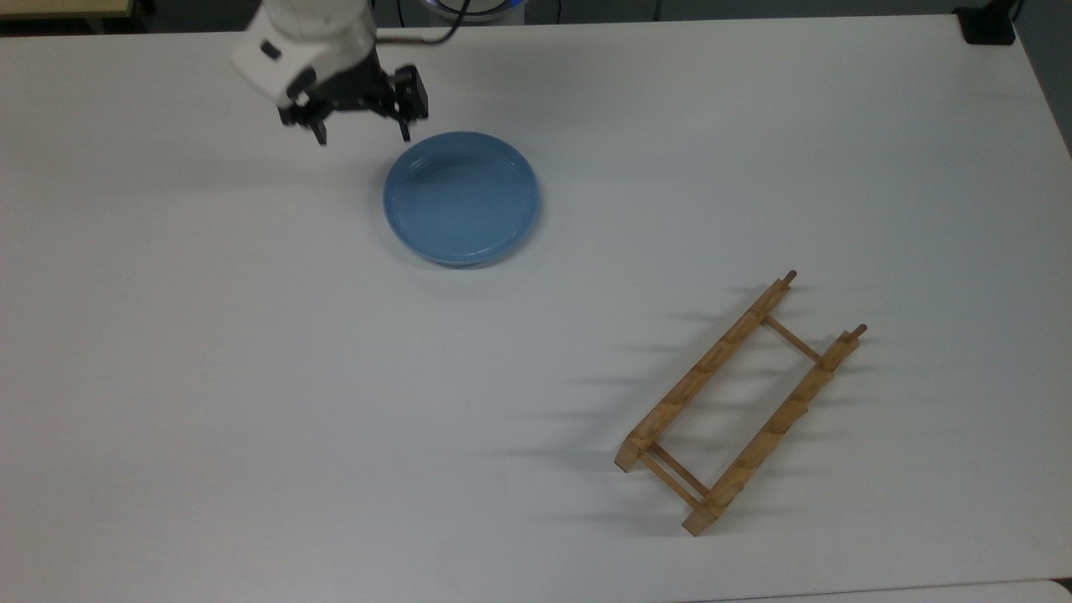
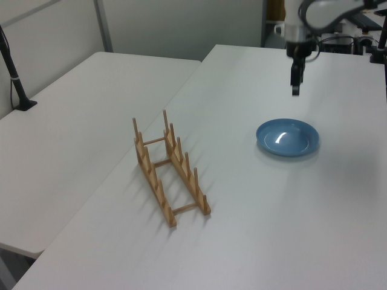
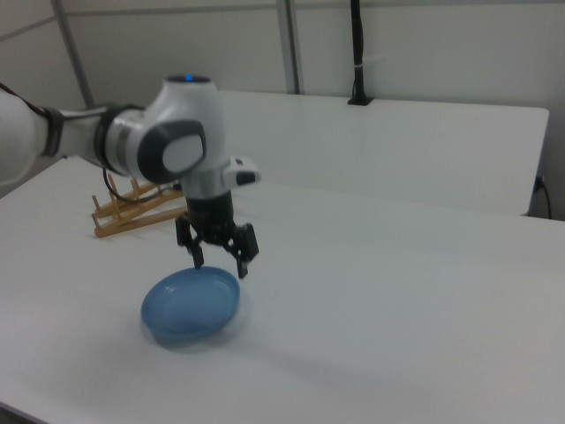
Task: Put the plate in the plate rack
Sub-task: 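Lower the gripper and close it on the plate rim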
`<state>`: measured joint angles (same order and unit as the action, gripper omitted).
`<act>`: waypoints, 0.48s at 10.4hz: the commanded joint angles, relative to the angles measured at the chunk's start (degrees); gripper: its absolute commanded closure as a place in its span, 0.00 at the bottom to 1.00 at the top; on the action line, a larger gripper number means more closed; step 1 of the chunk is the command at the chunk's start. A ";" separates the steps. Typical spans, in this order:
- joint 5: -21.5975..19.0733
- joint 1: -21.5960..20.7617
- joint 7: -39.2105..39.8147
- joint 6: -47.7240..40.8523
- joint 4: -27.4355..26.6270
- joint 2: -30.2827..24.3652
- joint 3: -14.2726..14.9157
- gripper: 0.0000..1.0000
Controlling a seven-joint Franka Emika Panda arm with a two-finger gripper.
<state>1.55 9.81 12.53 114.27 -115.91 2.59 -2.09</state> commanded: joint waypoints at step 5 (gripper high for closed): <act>0.21 -0.49 -4.69 11.58 -3.63 9.01 0.24 0.09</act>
<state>1.55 9.85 11.57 123.96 -119.20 10.33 -2.09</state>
